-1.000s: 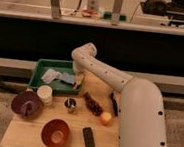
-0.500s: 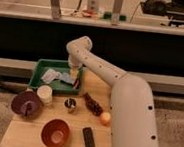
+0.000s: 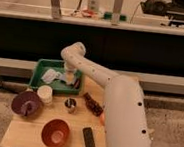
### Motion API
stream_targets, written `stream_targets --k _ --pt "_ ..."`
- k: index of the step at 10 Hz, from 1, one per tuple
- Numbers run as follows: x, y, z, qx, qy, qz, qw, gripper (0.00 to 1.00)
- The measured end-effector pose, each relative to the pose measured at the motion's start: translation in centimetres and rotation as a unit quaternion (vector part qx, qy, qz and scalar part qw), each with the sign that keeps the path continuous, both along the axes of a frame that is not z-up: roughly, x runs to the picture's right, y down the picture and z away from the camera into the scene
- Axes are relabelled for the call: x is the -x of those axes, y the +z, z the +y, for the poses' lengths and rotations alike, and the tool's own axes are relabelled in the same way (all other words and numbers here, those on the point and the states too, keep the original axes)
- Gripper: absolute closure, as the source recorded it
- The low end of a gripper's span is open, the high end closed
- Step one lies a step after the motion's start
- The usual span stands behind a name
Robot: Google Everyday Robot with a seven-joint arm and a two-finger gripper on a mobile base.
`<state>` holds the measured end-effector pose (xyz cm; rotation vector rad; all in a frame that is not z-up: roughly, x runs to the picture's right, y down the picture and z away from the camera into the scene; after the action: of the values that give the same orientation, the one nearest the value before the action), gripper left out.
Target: Wipe red bowl with sponge
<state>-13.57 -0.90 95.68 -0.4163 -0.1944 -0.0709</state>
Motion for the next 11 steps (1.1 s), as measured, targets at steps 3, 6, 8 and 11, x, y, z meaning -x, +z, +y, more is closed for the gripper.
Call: stream_targets --k 3,6,8,11 --pt "0.1 1.2 1.2 -0.001 0.009 0.005 0.9999 0.2" --pt "-0.9 2.2 2.0 0.005 0.029 0.007 0.9996 0.37" --pt "-1.2 2.8 2.4 0.01 0.034 0.008 0.9993 0.48" --pt "-1.5 3.1 2.6 0.015 0.033 0.008 0.9993 0.48"
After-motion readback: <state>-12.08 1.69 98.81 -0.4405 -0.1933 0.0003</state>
